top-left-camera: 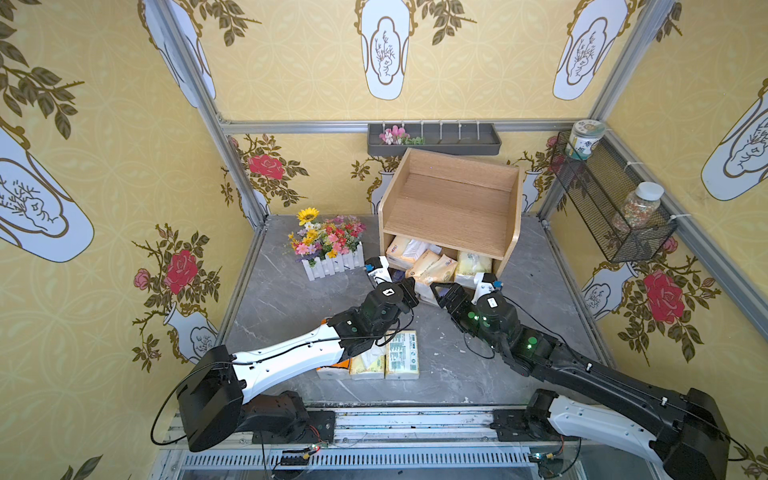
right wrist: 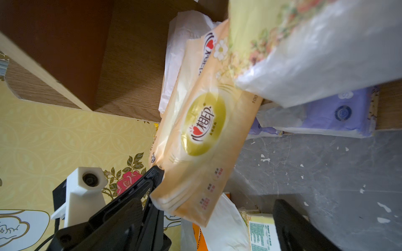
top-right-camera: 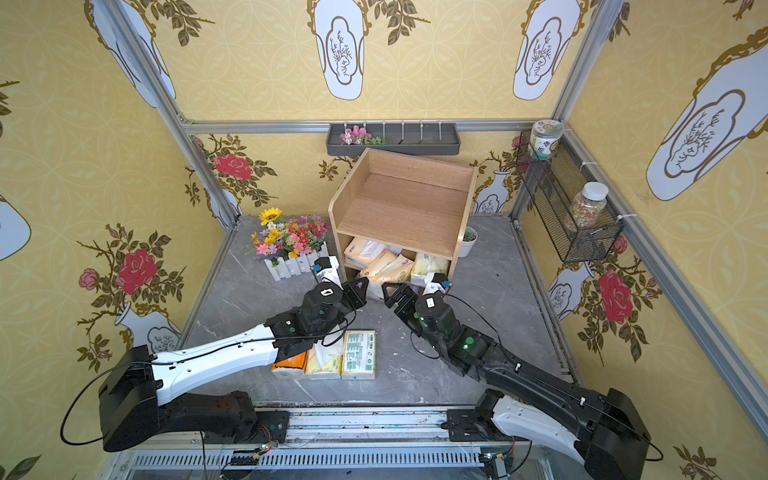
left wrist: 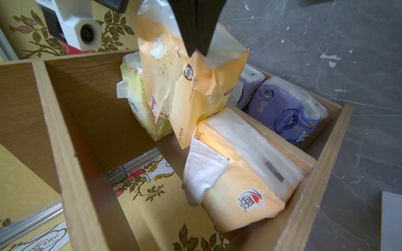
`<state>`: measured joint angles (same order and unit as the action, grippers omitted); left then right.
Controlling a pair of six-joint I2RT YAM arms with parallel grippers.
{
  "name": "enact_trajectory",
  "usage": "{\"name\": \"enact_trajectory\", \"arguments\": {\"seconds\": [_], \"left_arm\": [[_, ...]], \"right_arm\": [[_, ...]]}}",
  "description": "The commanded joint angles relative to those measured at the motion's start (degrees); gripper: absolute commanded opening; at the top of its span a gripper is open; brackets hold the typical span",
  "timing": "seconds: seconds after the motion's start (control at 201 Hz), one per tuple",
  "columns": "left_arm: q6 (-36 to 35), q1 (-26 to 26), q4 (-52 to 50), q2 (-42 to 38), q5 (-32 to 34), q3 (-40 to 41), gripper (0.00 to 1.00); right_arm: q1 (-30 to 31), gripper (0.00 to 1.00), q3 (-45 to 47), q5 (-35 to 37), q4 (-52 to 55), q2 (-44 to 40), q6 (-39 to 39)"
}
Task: Remove the tissue boxes from the shelf
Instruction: Pick up a box of tissues from the shelf.
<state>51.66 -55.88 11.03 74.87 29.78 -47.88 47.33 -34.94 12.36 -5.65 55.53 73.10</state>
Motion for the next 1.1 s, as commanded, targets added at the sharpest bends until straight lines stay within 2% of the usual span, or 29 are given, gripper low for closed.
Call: {"name": "enact_trajectory", "arguments": {"seconds": [0.0, 0.154, 0.503, 0.981, 1.026, 1.09], "left_arm": [[-0.51, 0.05, 1.37, 0.44, -0.58, -0.33, 0.00], [-0.68, -0.02, 1.37, 0.72, -0.95, -0.63, 0.00], [-0.95, 0.03, 1.01, 0.50, -0.86, -0.90, 0.00], [-1.65, 0.00, -0.08, -0.38, -1.47, -0.99, 0.00], [-1.74, -0.02, -0.04, -0.53, -1.47, -0.92, 0.10], [-1.99, 0.05, -0.16, -0.94, -1.30, -0.74, 0.29]], "right_arm": [[-0.02, 0.97, -0.09, 2.09, -5.33, 0.91, 1.37], [-0.12, 1.00, 0.00, 2.22, -8.06, 3.23, 2.11], [-1.53, 0.82, 0.41, 1.62, -15.08, 8.01, 3.78], [-2.06, 0.35, 0.04, -0.43, -23.35, 13.59, 1.75], [-2.27, 0.32, 0.13, -0.98, -23.78, 13.72, 1.78], [-2.46, 0.30, 0.06, -1.72, -23.88, 13.69, 1.55]]}}
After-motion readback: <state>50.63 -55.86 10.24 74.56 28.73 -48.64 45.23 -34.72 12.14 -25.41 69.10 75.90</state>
